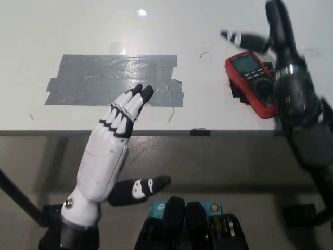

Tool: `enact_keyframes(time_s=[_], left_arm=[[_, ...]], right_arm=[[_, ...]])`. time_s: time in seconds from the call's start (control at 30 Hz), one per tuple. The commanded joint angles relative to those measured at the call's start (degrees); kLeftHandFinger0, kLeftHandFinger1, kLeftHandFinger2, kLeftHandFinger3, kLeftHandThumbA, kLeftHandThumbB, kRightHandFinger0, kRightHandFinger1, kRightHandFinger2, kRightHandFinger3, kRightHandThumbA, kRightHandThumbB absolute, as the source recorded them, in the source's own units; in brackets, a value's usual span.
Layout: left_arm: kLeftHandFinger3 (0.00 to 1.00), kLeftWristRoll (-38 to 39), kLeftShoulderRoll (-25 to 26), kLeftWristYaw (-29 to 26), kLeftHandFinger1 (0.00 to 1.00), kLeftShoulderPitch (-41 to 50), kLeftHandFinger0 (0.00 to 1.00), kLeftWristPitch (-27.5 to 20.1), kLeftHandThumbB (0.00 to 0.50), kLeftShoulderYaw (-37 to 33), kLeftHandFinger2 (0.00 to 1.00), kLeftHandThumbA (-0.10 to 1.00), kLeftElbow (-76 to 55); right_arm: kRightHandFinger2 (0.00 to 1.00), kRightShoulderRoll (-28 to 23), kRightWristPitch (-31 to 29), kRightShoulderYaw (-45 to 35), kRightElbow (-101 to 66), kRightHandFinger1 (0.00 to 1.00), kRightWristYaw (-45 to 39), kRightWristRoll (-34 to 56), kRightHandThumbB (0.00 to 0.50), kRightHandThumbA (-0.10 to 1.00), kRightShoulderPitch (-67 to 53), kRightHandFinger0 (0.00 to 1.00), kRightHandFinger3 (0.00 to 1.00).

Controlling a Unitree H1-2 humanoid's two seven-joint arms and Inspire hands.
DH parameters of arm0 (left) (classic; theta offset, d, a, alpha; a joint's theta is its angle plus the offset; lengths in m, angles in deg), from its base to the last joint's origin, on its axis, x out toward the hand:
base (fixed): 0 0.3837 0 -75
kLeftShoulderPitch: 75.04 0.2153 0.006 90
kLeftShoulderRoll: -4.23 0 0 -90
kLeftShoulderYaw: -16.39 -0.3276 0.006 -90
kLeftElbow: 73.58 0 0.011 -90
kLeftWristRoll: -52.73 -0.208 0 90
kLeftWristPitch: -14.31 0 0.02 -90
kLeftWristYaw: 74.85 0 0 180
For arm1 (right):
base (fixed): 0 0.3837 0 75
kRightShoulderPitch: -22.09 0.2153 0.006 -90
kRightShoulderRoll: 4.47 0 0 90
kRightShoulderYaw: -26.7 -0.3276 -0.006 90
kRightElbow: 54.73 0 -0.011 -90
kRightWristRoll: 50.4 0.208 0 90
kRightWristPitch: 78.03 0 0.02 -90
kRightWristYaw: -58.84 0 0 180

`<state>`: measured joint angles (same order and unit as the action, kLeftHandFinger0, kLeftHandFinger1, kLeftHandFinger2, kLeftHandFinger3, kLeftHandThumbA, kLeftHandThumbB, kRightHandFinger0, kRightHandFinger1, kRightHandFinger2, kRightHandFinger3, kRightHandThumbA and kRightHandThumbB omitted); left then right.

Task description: The robot first picks the multimeter with right hand and then unfolds the black stand on the back of it using left hand

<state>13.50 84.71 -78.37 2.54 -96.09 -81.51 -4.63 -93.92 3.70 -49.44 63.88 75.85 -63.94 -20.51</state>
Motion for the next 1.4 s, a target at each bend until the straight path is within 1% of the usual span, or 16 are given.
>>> enact_keyframes(time_s=[0.0, 0.03, 0.1, 0.13, 0.17, 0.27, 0.33, 0.47, 0.53, 0.6, 0.67, 0.73, 0.83, 0.93, 1.17, 1.37], left_arm=[[1.0, 9.8, 4.7, -0.1, 1.0, -13.1, 1.0, 3.4, 0.249, 6.7, 1.0, 1.0, 16.0], [1.0, 10.0, 4.8, 0.1, 1.0, -12.9, 1.0, 3.6, 0.25, 6.7, 1.0, 1.0, 16.5], [1.0, 10.0, 4.8, 1.0, 1.0, -12.0, 1.0, 4.6, 0.256, 6.5, 1.0, 1.0, 17.0], [1.0, 9.7, 4.8, 1.1, 1.0, -11.5, 1.0, 4.8, 0.259, 6.4, 1.0, 1.0, 17.2], [1.0, 9.9, 4.6, 1.2, 1.0, -10.8, 1.0, 4.8, 0.262, 6.2, 1.0, 1.0, 17.7], [1.0, 10.3, 4.3, 1.4, 1.0, -7.8, 1.0, 4.0, 0.251, 5.5, 1.0, 1.0, 18.5], [1.0, 10.9, 4.2, 1.7, 1.0, -5.7, 1.0, 3.8, 0.26, 5.3, 1.0, 1.0, 18.8], [1.0, 11.5, 4.0, 2.1, 1.0, -1.0, 1.0, 3.1, 0.262, 4.8, 1.0, 1.0, 17.9], [1.0, 11.6, 3.9, 2.0, 1.0, 0.7, 1.0, 2.8, 0.267, 4.5, 1.0, 1.0, 17.8], [1.0, 11.9, 3.8, 2.1, 1.0, 2.7, 1.0, 2.5, 0.271, 4.2, 1.0, 1.0, 17.9], [1.0, 12.3, 3.8, 2.5, 1.0, 4.2, 1.0, 2.8, 0.274, 4.0, 1.0, 1.0, 17.6], [1.0, 12.4, 4.1, 3.1, 1.0, 6.0, 1.0, 3.6, 0.275, 3.9, 1.0, 1.0, 16.6], [1.0, 13.7, 4.6, 4.0, 1.0, 8.5, 1.0, 3.8, 0.266, 3.8, 1.0, 1.0, 15.9], [1.0, 14.3, 4.9, 4.7, 1.0, 10.2, 1.0, 4.5, 0.267, 3.6, 1.0, 1.0, 15.3], [1.0, 14.2, 5.3, 5.0, 1.0, 11.6, 1.0, 5.1, 0.281, 3.5, 1.0, 1.0, 15.2], [1.0, 14.4, 5.6, 5.2, 1.0, 11.7, 1.0, 5.3, 0.29, 3.6, 1.0, 1.0, 15.3]], right_arm=[[1.0, -5.1, 5.7, -7.4, -68.5, 1.0, -4.4, 11.9, 0.433, 1.0, -16.2, 1.0, 1.0], [1.0, -4.7, 5.7, -7.1, -69.2, 1.0, -4.4, 11.3, 0.441, 1.0, -17.9, 1.0, 1.0], [1.0, -3.0, 5.3, -6.3, -69.5, 1.0, -3.9, 9.2, 0.356, 1.0, -22.5, 1.0, 1.0], [1.0, -2.4, 4.8, -6.2, -69.0, 1.0, -3.6, 8.5, 0.337, 1.0, -23.9, 1.0, 1.0], [1.0, -1.7, 2.5, -6.0, -66.8, 1.0, -3.0, 8.3, 0.288, 1.0, -25.6, 1.0, 1.0], [1.0, 1.3, -2.0, -5.4, -60.8, 1.0, -1.1, 7.4, 0.274, 1.0, -29.7, 1.0, 1.0], [1.0, 2.5, -4.7, -4.6, -55.8, 1.0, -0.5, 5.3, 0.222, 1.0, -32.6, 1.0, 1.0], [1.0, 3.4, -7.5, -4.1, -46.7, 1.0, 0.1, 3.7, 0.173, 1.0, -36.8, 1.0, 1.0], [1.0, 3.6, -8.0, -4.4, -44.2, 1.0, -0.2, 4.0, 0.164, 1.0, -38.2, 1.0, 1.0], [1.0, 4.2, -7.6, -5.0, -41.9, 1.0, -1.2, 5.3, 0.188, 1.0, -39.9, 1.0, 1.0], [1.0, 4.7, -7.0, -5.2, -41.7, 1.0, -2.8, 6.3, 0.192, 1.0, -41.2, 1.0, 1.0], [1.0, 4.9, -8.6, -5.1, -39.5, 1.0, -3.7, 5.7, 0.165, 0.96, -42.2, 1.0, 1.0], [1.0, 5.7, -9.5, -4.9, -37.6, 1.0, -4.2, 5.4, 0.171, 0.92, -44.0, 1.0, 1.0], [1.0, 6.0, -10.2, -5.1, -36.8, 1.0, -4.6, 5.1, 0.183, 0.91, -45.5, 1.0, 1.0], [1.0, 6.6, -10.8, -5.9, -35.9, 1.0, -6.1, 5.7, 0.2, 0.89, -46.6, 1.0, 1.0], [1.0, 6.9, -11.0, -6.3, -36.1, 1.0, -7.2, 5.5, 0.188, 0.83, -46.7, 1.0, 1.0]])
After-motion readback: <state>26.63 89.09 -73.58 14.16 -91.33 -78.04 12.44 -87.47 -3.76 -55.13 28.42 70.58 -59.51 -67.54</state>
